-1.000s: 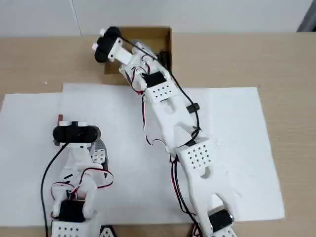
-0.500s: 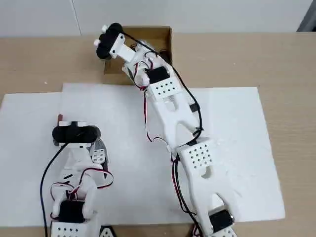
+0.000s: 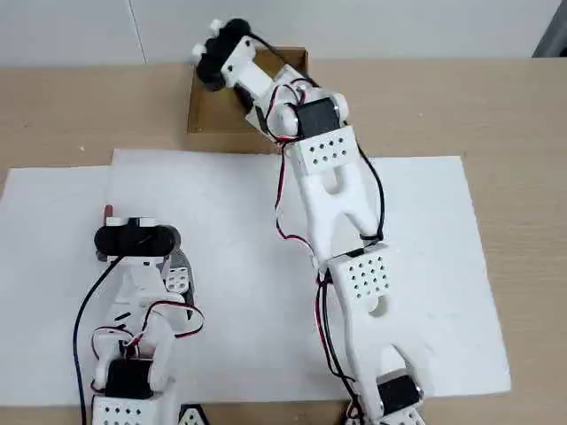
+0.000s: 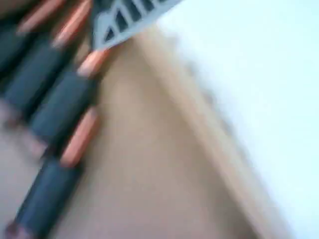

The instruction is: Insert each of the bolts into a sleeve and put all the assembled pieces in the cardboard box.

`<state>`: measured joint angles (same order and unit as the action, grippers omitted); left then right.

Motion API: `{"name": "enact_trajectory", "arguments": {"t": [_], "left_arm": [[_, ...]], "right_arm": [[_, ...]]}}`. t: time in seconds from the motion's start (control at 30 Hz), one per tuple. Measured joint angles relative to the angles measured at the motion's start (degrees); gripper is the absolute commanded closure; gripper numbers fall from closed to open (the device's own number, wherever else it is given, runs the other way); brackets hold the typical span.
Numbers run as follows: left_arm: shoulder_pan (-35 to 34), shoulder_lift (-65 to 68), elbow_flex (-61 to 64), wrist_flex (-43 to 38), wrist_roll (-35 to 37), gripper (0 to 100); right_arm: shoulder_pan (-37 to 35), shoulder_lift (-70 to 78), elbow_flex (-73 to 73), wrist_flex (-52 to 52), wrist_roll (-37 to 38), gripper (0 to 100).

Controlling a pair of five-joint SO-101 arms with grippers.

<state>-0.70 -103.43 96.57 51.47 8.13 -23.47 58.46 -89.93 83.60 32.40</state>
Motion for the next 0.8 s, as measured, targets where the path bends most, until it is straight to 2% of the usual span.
{"name": "enact_trajectory", "arguments": {"t": [0.23, 0.57, 0.8], "left_arm": [[0.0, 0.0, 0.0, 0.0, 0.0, 99], [0.0, 0.0, 0.0, 0.0, 0.0, 99], [0.0, 0.0, 0.0, 0.0, 0.0, 99]], "right_arm": [[1.14, -0.09, -1.58, 11.43, -7.65, 82.2], [4.22, -0.09, -1.67, 13.27, -23.38, 82.2], [6.42, -0.09, -1.67, 13.45, -28.13, 82.2]]}}
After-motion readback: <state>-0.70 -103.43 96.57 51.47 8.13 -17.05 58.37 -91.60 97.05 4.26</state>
